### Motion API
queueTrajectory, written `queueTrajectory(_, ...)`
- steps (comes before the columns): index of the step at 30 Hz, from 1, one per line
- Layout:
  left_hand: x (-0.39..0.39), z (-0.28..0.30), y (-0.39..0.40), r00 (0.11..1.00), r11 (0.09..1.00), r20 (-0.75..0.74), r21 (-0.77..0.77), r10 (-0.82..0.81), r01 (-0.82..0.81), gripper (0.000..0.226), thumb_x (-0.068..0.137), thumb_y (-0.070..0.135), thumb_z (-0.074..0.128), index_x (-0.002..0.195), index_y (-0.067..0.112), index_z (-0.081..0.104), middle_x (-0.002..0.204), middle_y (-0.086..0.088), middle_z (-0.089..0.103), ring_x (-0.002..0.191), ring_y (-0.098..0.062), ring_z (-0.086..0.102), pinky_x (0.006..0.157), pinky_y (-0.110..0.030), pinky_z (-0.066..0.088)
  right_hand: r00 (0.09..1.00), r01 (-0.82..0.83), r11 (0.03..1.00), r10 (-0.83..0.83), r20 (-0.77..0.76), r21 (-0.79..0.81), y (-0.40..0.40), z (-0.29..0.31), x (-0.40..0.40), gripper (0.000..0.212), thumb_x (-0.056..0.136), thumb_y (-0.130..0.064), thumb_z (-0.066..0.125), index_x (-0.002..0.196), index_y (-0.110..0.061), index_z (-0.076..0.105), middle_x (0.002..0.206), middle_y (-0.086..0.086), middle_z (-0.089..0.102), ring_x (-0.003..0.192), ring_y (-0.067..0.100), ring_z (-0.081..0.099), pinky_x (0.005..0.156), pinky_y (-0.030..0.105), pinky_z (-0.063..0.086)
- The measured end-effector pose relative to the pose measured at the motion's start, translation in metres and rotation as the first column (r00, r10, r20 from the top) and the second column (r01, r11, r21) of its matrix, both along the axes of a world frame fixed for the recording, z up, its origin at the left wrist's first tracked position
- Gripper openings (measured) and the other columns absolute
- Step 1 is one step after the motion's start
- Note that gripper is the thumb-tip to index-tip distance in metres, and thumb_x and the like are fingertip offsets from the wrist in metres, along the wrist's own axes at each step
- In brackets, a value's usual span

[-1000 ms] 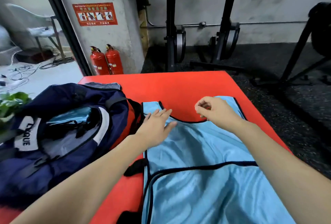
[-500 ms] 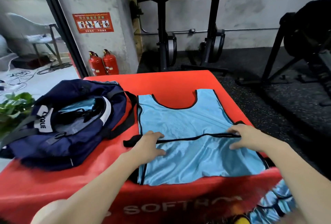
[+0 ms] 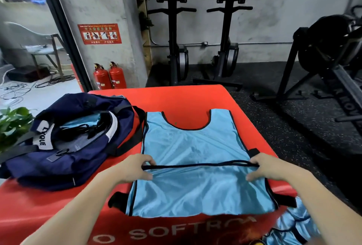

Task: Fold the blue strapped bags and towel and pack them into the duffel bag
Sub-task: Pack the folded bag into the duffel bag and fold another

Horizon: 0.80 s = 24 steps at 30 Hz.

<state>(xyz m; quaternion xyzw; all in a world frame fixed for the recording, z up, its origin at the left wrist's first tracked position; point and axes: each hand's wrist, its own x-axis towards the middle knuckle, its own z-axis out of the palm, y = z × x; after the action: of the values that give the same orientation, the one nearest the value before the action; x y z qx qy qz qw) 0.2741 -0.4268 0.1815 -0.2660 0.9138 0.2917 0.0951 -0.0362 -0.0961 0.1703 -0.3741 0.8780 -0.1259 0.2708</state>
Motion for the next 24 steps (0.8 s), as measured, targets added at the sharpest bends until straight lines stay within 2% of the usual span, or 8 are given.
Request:
queueTrajectory(3, 0.009, 0.008, -0.011, 1.000, 0.998, -0.014, 0.063, 0.016, -0.015, 0.023, 0.075, 0.030, 0.083, 0.095, 0.031, 0.073, 0.098, 0.003, 0.072, 0.101, -0.013, 0.066, 0.094, -0.030, 0.049, 0.988, 0.014, 0.987, 0.011, 0.151, -0.162, 0.004, 0.017, 0.004, 0.021, 0.072, -0.030, 0.090, 0.083, -0.019, 0.076, 0.073, -0.013, 0.072, 0.066, 0.000, 0.061, 0.066, 0.020, 0.044)
queueTrajectory(5, 0.012, 0.022, -0.016, 0.995, 0.991, -0.092, 0.130, 0.038, -0.026, 0.009, 0.078, 0.024, 0.082, 0.083, 0.025, 0.075, 0.075, 0.007, 0.070, 0.077, -0.006, 0.064, 0.077, -0.023, 0.048, 0.963, 0.096, 0.939, -0.004, 0.270, -0.329, 0.003, 0.033, 0.004, 0.017, 0.076, -0.019, 0.087, 0.084, -0.010, 0.076, 0.073, -0.005, 0.072, 0.070, 0.003, 0.061, 0.068, 0.020, 0.043)
queueTrajectory(7, 0.008, 0.043, -0.019, 0.959, 0.951, -0.248, 0.303, 0.138, -0.058, 0.005, 0.085, 0.017, 0.080, 0.085, 0.018, 0.075, 0.075, 0.004, 0.072, 0.071, -0.005, 0.061, 0.071, -0.019, 0.044, 0.918, 0.224, 0.846, -0.016, 0.397, -0.484, -0.002, 0.047, -0.003, 0.021, 0.074, -0.013, 0.084, 0.088, -0.002, 0.074, 0.081, 0.012, 0.071, 0.078, 0.014, 0.063, 0.075, 0.029, 0.045)
queueTrajectory(10, -0.016, 0.062, -0.033, 0.781, 0.811, -0.455, 0.575, 0.428, -0.108, 0.011, 0.086, 0.011, 0.075, 0.097, 0.009, 0.074, 0.100, -0.015, 0.075, 0.087, -0.021, 0.069, 0.086, -0.033, 0.053, 0.828, 0.470, 0.635, -0.075, 0.556, -0.614, -0.027, 0.064, -0.017, 0.023, 0.070, -0.010, 0.080, 0.092, -0.004, 0.074, 0.092, 0.015, 0.074, 0.079, 0.020, 0.069, 0.076, 0.030, 0.056)
queueTrajectory(13, -0.055, 0.049, -0.053, 0.618, 0.839, -0.588, 0.487, 0.521, -0.244, 0.007, 0.088, 0.009, 0.074, 0.095, 0.012, 0.074, 0.100, -0.009, 0.077, 0.089, -0.017, 0.069, 0.093, -0.037, 0.052, 0.834, 0.545, 0.500, -0.236, 0.499, -0.673, -0.065, 0.050, -0.039, 0.035, 0.069, -0.032, 0.085, 0.093, -0.007, 0.075, 0.095, 0.014, 0.076, 0.082, 0.020, 0.069, 0.078, 0.036, 0.058)
queueTrajectory(16, -0.080, 0.012, -0.068, 0.639, 0.826, -0.528, 0.417, 0.560, -0.380, 0.022, 0.083, 0.019, 0.081, 0.102, 0.023, 0.071, 0.099, 0.002, 0.074, 0.096, -0.015, 0.070, 0.094, -0.036, 0.054, 0.885, 0.462, 0.657, -0.388, 0.259, -0.595, -0.086, 0.003, -0.062, 0.070, 0.064, -0.061, 0.085, 0.095, 0.000, 0.071, 0.097, 0.025, 0.071, 0.076, 0.017, 0.060, 0.078, 0.044, 0.053)
queueTrajectory(19, -0.084, -0.016, -0.078, 0.805, 0.869, -0.328, 0.226, 0.494, -0.441, 0.051, 0.072, 0.024, 0.088, 0.118, 0.024, 0.066, 0.110, -0.002, 0.066, 0.101, -0.016, 0.064, 0.084, -0.027, 0.047, 0.897, 0.431, 0.763, -0.420, 0.138, -0.481, -0.092, -0.020, -0.069, 0.036, 0.080, -0.029, 0.084, 0.104, -0.005, 0.073, 0.099, 0.012, 0.073, 0.089, 0.019, 0.064, 0.084, 0.033, 0.047)
queueTrajectory(24, -0.085, -0.013, -0.086, 0.840, 0.904, -0.343, 0.077, 0.420, -0.420, 0.040, 0.077, 0.019, 0.081, 0.115, 0.027, 0.071, 0.100, -0.002, 0.065, 0.095, -0.018, 0.063, 0.077, -0.026, 0.044, 0.895, 0.444, 0.770, -0.401, 0.194, -0.458, -0.093, -0.023, -0.088, 0.017, 0.080, -0.016, 0.083, 0.095, -0.016, 0.074, 0.095, 0.005, 0.075, 0.089, 0.018, 0.068, 0.085, 0.030, 0.052)
